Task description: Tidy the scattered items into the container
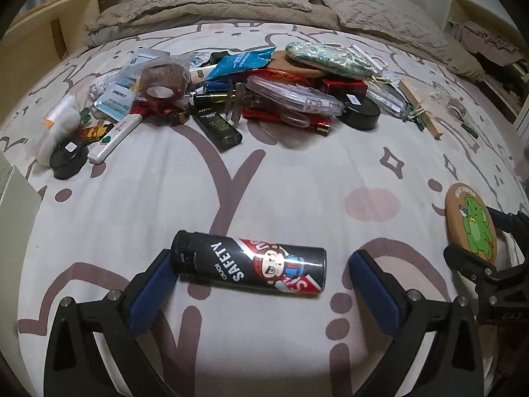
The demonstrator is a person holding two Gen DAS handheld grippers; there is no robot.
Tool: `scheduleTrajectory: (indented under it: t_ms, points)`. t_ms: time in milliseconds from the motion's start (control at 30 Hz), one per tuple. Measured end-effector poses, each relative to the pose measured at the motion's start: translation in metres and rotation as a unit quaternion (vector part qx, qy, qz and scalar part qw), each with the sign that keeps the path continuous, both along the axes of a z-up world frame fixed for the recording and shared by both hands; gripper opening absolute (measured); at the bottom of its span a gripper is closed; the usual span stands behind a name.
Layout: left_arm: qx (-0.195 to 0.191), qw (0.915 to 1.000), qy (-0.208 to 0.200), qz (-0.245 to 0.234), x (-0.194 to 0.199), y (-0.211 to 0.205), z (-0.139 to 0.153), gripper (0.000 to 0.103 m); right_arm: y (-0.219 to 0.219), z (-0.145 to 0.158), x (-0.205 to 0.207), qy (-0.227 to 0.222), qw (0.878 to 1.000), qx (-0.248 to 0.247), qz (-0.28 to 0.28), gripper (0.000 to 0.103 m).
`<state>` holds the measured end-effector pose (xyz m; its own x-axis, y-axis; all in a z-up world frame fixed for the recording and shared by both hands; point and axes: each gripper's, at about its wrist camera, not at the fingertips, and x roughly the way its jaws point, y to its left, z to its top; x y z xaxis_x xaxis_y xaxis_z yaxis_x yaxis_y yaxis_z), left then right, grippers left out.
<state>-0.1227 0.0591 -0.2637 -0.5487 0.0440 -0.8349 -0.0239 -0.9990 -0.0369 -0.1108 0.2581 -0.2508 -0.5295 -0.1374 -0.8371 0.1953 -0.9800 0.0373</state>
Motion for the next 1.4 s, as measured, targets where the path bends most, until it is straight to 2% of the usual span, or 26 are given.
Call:
scheduleTrajectory:
  t_ms: [67, 167, 233, 300, 467, 633, 1000, 1400]
  points:
    - [0.003, 1.0000, 0.008, 0.005, 0.002, -0.001, 0.001, 0.103, 0.002, 0.000, 0.000, 0.001, 1.000, -0.007, -0.003, 0.103]
    - [-0.006, 0.9998, 0.017, 0.006, 0.005, 0.001, 0.002, 0.100, -0.003, 0.000, 0.001, 0.008, 1.000, 0.009, -0.005, 0.103]
    - [-0.007, 0.9997, 0.023, 0.010, 0.008, 0.000, 0.004, 0.089, -0.004, 0.000, 0.003, 0.012, 1.000, 0.014, -0.006, 0.103]
    - [-0.007, 0.9995, 0.028, 0.011, 0.009, 0.000, 0.005, 0.083, -0.007, 0.001, 0.004, 0.018, 1.000, 0.024, -0.007, 0.103]
    - [-0.018, 0.9991, 0.038, 0.010, 0.012, 0.004, 0.007, 0.083, -0.017, 0.006, 0.010, 0.044, 0.997, 0.064, -0.007, 0.100]
    - [-0.016, 0.9990, 0.040, 0.010, 0.014, 0.003, 0.009, 0.083, -0.013, 0.009, 0.010, 0.045, 0.997, 0.056, -0.012, 0.100]
    - [-0.015, 0.9990, 0.042, 0.011, 0.016, 0.004, 0.010, 0.083, -0.020, 0.015, 0.015, 0.061, 0.995, 0.074, -0.009, 0.100]
    - [-0.003, 0.9965, 0.083, 0.008, 0.031, 0.006, 0.046, 0.083, -0.015, 0.055, 0.028, 0.114, 0.992, 0.044, -0.021, 0.100]
